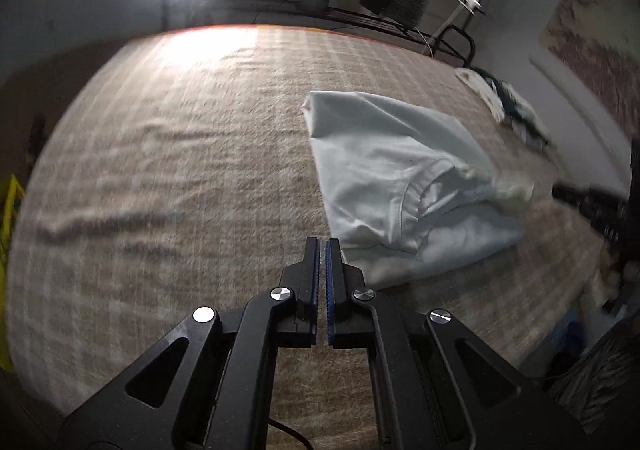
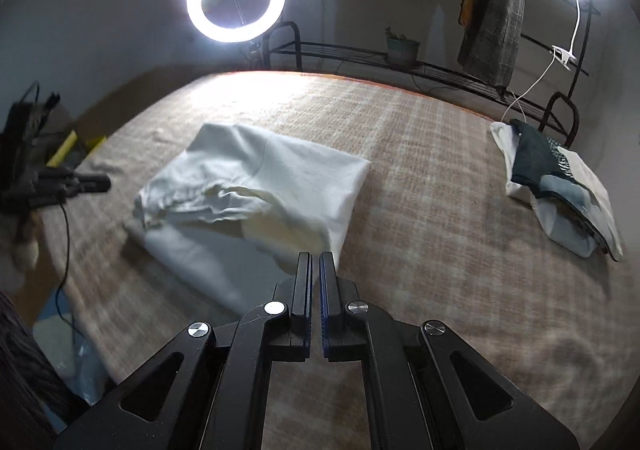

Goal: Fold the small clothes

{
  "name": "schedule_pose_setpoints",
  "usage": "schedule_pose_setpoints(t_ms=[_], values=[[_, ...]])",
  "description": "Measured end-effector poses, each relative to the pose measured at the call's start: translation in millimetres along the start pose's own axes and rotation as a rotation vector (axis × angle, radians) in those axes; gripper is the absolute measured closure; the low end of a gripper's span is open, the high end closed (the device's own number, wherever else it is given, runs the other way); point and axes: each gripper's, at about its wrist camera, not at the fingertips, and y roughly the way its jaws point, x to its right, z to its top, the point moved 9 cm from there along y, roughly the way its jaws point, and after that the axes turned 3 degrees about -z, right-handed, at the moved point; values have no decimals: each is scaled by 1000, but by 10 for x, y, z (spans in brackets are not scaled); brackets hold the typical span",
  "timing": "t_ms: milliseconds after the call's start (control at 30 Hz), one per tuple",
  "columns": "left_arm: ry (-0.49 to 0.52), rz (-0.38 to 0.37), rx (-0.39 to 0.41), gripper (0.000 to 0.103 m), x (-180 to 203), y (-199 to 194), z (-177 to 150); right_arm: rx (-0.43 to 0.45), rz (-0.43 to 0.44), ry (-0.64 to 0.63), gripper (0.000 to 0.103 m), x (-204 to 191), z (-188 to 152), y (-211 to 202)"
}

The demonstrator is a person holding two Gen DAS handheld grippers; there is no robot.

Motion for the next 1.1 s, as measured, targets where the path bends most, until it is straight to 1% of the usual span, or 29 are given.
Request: schedule_pose_setpoints(t_ms=[67,100,133,167,200,233,300,367,433,500,567,600,633,667,700,733,800,867,967,1067,1100], values=[[-102,-51,-11,103,-103,9,44,4,40,70,100,33,-36,-74],[-132,-62,-14,99,-121,25,49,4,65,121,100,71,-42,-93],[-162,-77,-18,92,-141,47,58,-2,88,174,98,107,-61,-91],[-195,-100,-26,86,-158,81,63,-17,117,226,96,138,-75,-66],[-233,-131,-44,72,-165,134,54,-32,144,281,91,183,-96,-22],[-266,-154,-61,67,-174,185,37,-49,151,330,85,234,-124,33],[-320,-180,-87,68,-192,289,3,-95,183,416,82,294,-202,171],[-347,-202,-116,67,-179,388,-23,-141,224,492,82,335,-281,304],[-371,-226,-130,67,-170,452,-34,-173,247,560,82,370,-371,433],[-395,-243,-134,68,-159,500,-31,-207,269,601,82,377,-436,554],[-396,-247,-129,68,-144,521,-11,-223,284,613,82,356,-456,617],[-391,-252,-124,77,-131,521,5,-224,293,611,82,335,-449,635],[-384,-256,-124,92,-108,527,21,-221,304,606,82,305,-430,642],[-374,-259,-124,97,-77,532,40,-214,313,598,82,273,-402,637],[-362,-261,-118,98,-50,527,58,-209,319,592,82,253,-387,638],[-350,-253,-106,100,-29,510,77,-197,325,584,86,238,-354,625],[-328,-244,-87,101,10,474,115,-169,311,547,99,191,-265,573],[-329,-249,-70,101,21,418,145,-135,307,523,100,172,-185,487],[-348,-271,-43,101,7,309,187,-87,329,518,101,142,-83,356],[-348,-273,-35,101,-2,277,191,-85,320,531,102,194,-85,329],[-350,-272,-39,101,-5,285,178,-102,298,546,101,250,-133,348]])
